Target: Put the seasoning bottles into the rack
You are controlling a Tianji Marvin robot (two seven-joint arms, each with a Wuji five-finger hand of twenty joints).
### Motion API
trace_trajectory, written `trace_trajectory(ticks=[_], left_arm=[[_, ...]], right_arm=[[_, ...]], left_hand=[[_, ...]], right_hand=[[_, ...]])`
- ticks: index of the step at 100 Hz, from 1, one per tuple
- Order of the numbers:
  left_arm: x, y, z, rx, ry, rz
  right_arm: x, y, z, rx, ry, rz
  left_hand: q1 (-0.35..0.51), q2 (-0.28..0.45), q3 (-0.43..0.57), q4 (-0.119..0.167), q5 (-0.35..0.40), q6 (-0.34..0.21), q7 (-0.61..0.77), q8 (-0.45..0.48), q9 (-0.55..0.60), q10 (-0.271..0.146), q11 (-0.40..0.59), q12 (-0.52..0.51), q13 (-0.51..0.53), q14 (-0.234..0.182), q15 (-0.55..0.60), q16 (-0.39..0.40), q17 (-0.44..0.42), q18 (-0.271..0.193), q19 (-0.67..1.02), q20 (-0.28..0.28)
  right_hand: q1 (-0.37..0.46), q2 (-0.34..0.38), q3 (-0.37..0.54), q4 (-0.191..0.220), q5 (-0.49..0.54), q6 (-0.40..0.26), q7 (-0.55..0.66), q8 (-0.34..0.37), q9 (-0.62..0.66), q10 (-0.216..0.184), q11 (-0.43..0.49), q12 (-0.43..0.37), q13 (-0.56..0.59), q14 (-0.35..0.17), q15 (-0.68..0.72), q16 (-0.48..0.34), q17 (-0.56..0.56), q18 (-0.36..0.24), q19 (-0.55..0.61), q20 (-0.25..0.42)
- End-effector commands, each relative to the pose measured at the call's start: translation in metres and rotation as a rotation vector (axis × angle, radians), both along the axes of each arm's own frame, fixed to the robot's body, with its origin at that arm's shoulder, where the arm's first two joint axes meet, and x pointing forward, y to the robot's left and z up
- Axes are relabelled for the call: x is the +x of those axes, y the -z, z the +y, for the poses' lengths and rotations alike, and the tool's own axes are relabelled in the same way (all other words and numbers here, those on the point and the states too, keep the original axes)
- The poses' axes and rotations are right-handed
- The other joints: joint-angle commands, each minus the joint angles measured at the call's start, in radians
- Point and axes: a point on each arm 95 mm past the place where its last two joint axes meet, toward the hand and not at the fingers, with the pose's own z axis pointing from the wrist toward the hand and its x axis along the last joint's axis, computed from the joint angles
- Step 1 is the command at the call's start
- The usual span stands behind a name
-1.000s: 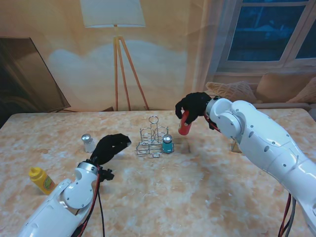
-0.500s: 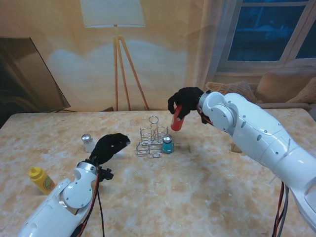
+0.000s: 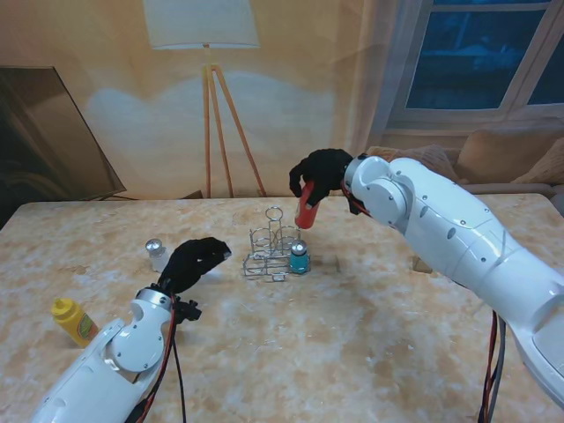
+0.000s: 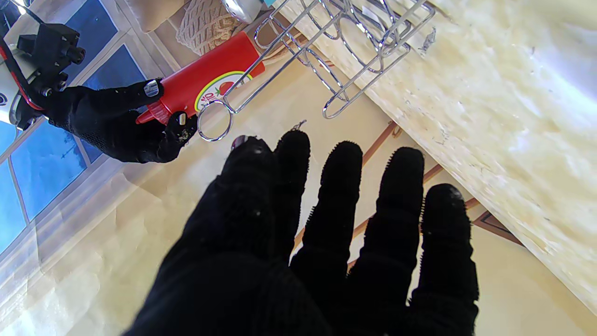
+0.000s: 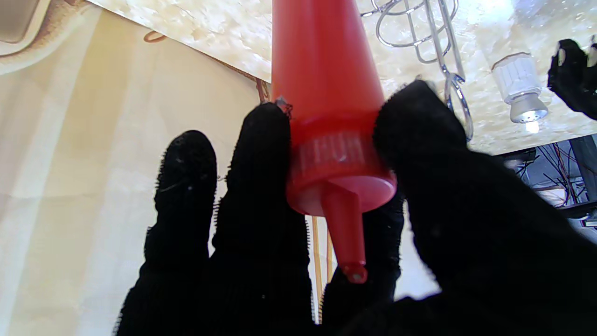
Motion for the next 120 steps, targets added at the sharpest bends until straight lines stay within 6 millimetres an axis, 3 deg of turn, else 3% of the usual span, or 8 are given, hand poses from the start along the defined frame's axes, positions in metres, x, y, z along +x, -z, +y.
trace_trajectory(ticks=[1, 42, 120], left_arm=[[-0.001, 0.002, 0.000, -0.003, 0.006, 0.006], [0.000, 0.002, 0.002, -0.001, -0.001, 0.001], [0.001, 0.002, 0.004, -0.001, -0.003, -0.004]], right_arm=[[-0.001, -0.002, 0.011, 0.003, -0.020, 0.006], [0.002, -0.003, 0.023, 0.023, -0.040, 0.011], [0.007, 0.018, 0.037, 0.002, -0.092, 0.041]], left_hand=[[0.030, 0.005, -0.011, 0.007, -0.019, 0.000, -0.005, 0.000, 0.004, -0.001, 0.001, 0.006, 0.000, 0.006, -0.012, 0.024, -0.004, 0.008, -0.001, 0.018], [0.030, 0.006, -0.011, 0.007, -0.020, -0.001, -0.006, 0.000, 0.003, -0.001, 0.001, 0.006, 0.000, 0.006, -0.013, 0.024, -0.005, 0.008, -0.001, 0.018], [0.030, 0.005, -0.011, 0.006, -0.022, -0.001, -0.014, 0.001, 0.001, 0.000, -0.001, 0.006, 0.000, 0.007, -0.013, 0.023, -0.005, 0.007, -0.001, 0.017]], right_hand=[[0.166, 0.082, 0.129, 0.060, 0.081, 0.002, 0.171, 0.026, 0.130, -0.131, 0.106, 0.060, 0.037, -0.112, -0.026, 0.029, 0.016, -0.013, 0.020, 0.019], [0.164, 0.083, 0.130, 0.060, 0.080, 0.001, 0.173, 0.024, 0.130, -0.133, 0.107, 0.059, 0.036, -0.113, -0.025, 0.029, 0.013, -0.016, 0.017, 0.020], [0.158, 0.092, 0.127, 0.059, 0.067, -0.008, 0.174, 0.016, 0.120, -0.141, 0.110, 0.053, 0.030, -0.120, -0.028, 0.028, 0.009, -0.027, 0.010, 0.022]])
